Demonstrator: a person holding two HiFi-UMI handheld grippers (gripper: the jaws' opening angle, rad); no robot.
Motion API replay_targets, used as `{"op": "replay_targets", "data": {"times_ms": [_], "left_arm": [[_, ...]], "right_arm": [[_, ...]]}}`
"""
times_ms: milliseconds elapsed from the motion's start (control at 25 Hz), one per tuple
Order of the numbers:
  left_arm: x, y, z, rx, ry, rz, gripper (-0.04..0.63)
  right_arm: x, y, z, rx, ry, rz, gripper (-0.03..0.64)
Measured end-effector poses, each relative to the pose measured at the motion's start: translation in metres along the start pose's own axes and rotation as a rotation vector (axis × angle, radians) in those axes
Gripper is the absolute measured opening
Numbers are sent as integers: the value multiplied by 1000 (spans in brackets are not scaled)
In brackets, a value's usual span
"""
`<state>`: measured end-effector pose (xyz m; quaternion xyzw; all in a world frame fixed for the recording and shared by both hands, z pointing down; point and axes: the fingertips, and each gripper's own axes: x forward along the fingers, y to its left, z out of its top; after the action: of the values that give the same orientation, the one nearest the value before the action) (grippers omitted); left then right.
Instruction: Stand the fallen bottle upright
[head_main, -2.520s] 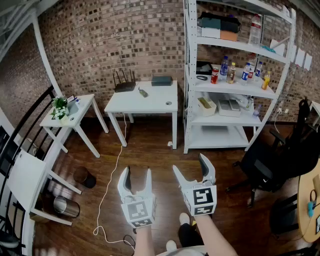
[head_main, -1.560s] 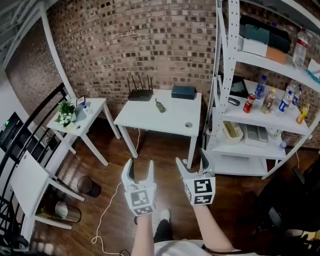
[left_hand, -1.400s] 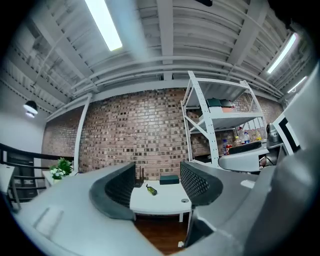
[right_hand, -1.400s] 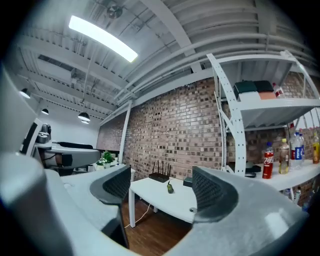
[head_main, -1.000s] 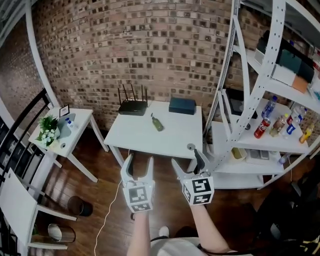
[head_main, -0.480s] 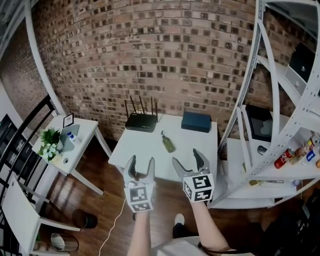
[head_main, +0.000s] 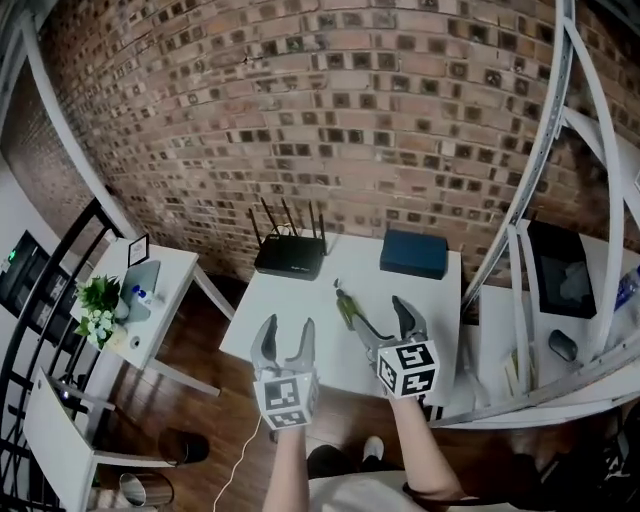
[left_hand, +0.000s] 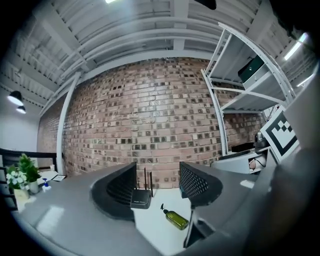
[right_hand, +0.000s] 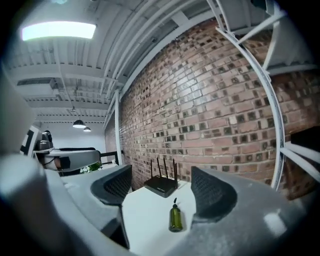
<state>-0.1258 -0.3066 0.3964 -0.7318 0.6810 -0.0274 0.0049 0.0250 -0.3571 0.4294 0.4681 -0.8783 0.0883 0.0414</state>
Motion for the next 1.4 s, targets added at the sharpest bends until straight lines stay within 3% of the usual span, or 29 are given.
{"op": "replay_targets", "data": {"times_ms": [320,560,720,1000,1400], "left_arm": [[89,39,-25,-59,45,-49,278],[161,74,7,-52,-24,-125,277],[190,87,-11,-36,-28,-179,277],[224,85,-84,-113,133,-250,278],[266,82,-163,-152,300,-233,278]], "right_arm": [[88,-12,-17,-9,98,15,356],[154,-15,19,-55,80,-7,353],[181,-18,-7,-40,150,-36,341],[214,-31,-84,20,338,-11,333],[259,-49,-167,93,576,93,282]]}}
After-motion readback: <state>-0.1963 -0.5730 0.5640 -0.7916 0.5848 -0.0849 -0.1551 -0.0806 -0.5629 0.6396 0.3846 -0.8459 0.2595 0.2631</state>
